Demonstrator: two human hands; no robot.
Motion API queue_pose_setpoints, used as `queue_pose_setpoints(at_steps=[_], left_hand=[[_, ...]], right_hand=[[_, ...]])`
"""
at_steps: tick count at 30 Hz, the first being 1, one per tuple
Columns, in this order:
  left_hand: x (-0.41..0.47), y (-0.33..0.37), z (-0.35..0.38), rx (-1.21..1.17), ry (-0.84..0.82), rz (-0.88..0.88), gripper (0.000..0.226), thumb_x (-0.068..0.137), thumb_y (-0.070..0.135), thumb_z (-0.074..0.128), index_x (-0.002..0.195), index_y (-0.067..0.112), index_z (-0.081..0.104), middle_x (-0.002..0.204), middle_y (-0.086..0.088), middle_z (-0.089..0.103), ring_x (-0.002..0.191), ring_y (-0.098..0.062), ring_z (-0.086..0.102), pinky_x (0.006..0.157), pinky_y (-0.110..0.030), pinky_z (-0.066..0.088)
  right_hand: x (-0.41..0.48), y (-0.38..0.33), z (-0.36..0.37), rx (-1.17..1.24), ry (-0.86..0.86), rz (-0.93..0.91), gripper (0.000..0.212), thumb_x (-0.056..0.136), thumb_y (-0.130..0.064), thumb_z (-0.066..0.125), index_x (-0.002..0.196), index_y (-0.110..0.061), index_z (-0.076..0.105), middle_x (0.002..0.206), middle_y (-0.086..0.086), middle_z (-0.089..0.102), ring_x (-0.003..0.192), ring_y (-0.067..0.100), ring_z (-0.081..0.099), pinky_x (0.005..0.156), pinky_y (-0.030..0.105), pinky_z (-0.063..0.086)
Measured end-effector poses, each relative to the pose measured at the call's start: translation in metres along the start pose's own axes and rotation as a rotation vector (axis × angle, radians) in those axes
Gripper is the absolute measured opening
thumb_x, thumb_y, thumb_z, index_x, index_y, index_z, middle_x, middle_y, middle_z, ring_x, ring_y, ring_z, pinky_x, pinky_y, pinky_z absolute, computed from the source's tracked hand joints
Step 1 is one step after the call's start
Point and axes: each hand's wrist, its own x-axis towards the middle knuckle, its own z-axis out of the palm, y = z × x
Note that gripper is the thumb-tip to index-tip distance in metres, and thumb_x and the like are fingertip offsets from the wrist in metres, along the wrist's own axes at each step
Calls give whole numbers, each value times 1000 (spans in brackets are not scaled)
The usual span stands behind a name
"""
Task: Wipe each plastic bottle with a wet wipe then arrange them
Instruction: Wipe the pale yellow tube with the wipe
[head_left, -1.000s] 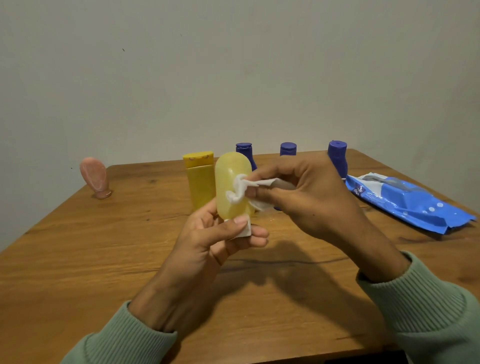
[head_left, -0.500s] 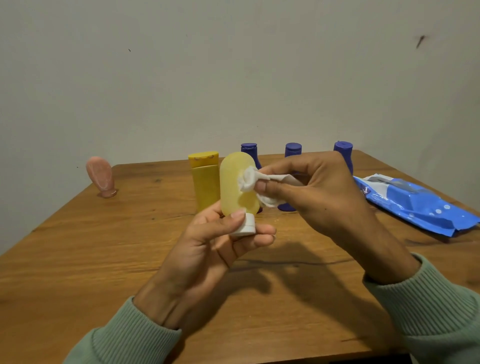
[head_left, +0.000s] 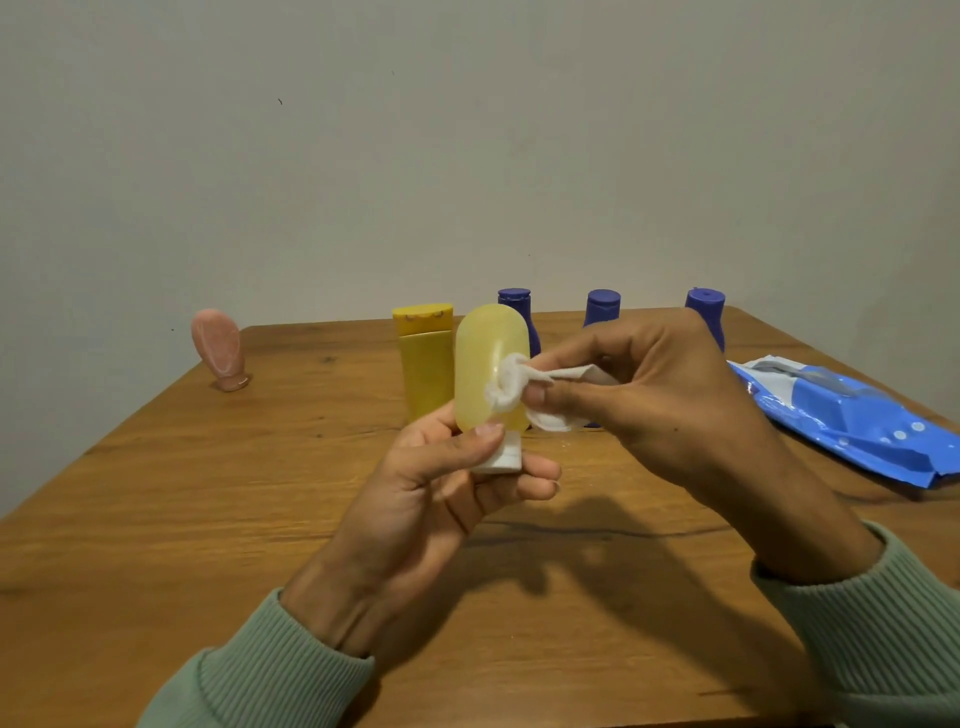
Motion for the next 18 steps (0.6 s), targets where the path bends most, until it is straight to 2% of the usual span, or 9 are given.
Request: queue_pose_setpoints(at_steps=[2, 6, 9, 13, 18], left_hand=[[-1, -1, -1, 51, -2, 6, 36, 79, 9, 61, 113, 1, 66, 85, -28, 67, 68, -28, 67, 69, -34, 59], [-1, -4, -1, 285, -33, 2, 48, 80, 16, 66, 124, -1, 56, 106, -25, 68, 74, -27, 66, 73, -34, 57], [0, -6, -1, 363, -17, 41, 43, 81, 15, 64, 121, 2, 57, 99, -17, 72, 75, -26, 66, 72, -33, 57], [1, -10, -3, 397, -10, 84, 39, 84, 12, 62, 122, 6, 58, 93, -13, 71, 77, -28, 65, 71, -33, 57], [0, -14, 0, 512, -44, 104, 36, 83, 11, 64, 118, 4, 58, 102, -12, 70, 77, -27, 66, 70, -36, 57]], right_hand=[[0, -2, -2, 0, -34, -10, 12, 71, -15, 76, 82, -21, 73, 78, -9, 72, 73, 5, 68, 58, 15, 53], [1, 2, 1, -40, 118, -15, 12, 73, -17, 76, 84, -23, 73, 78, -11, 71, 75, 1, 67, 61, 15, 54], [1, 4, 5, -123, 150, -42, 14, 75, -20, 75, 89, -21, 73, 86, -9, 69, 76, 0, 65, 62, 15, 54], [-3, 0, 9, -238, 1, -120, 16, 77, -19, 73, 93, -20, 74, 85, -11, 66, 78, 0, 61, 60, 10, 50], [1, 6, 8, -329, 256, -231, 18, 78, -19, 74, 95, -19, 72, 80, -13, 60, 81, -2, 57, 64, 4, 42]])
